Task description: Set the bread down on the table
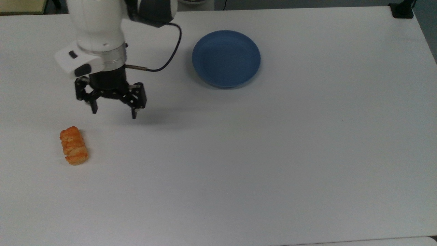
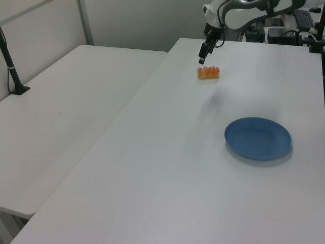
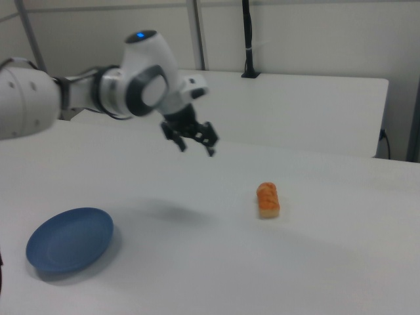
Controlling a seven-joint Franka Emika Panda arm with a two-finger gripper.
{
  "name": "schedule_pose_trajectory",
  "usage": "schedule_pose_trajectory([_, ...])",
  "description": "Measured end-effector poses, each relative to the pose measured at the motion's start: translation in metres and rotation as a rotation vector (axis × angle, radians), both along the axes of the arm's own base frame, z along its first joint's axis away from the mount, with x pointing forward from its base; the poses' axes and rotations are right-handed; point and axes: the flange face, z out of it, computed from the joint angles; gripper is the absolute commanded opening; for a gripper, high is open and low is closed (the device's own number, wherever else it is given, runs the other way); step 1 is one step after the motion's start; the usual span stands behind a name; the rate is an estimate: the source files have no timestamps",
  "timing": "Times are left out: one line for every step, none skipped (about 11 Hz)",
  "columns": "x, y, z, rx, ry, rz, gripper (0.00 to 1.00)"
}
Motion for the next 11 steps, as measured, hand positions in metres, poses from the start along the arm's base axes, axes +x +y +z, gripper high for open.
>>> schedule_pose_trajectory([-0.013,0.032,0.013,0.004,0.056,-0.016,1.0])
schedule_pose_trajectory([-0.028,0.063,0.028,0.004,0.118,-0.023,1.0])
schedule_pose_trajectory([-0.046,0.089,0.044,-0.002,0.175,-0.017,1.0])
schedule_pose_trajectory([-0.064,0.108,0.061,-0.008,0.215,-0.001,1.0])
schedule_pose_trajectory([-0.084,0.121,0.079,-0.014,0.243,0.01,1.0])
schedule_pose_trajectory([-0.106,0.127,0.095,-0.018,0.264,0.018,1.0])
schedule_pose_trajectory([-0.128,0.13,0.107,-0.021,0.279,0.024,1.0])
schedule_pose_trajectory([-0.148,0.13,0.117,-0.023,0.29,0.025,1.0])
schedule_pose_trajectory([-0.163,0.126,0.126,-0.02,0.298,0.014,1.0])
schedule_pose_trajectory([-0.172,0.12,0.132,-0.017,0.298,0.004,1.0])
schedule_pose_trajectory([-0.176,0.115,0.135,-0.014,0.295,-0.005,1.0])
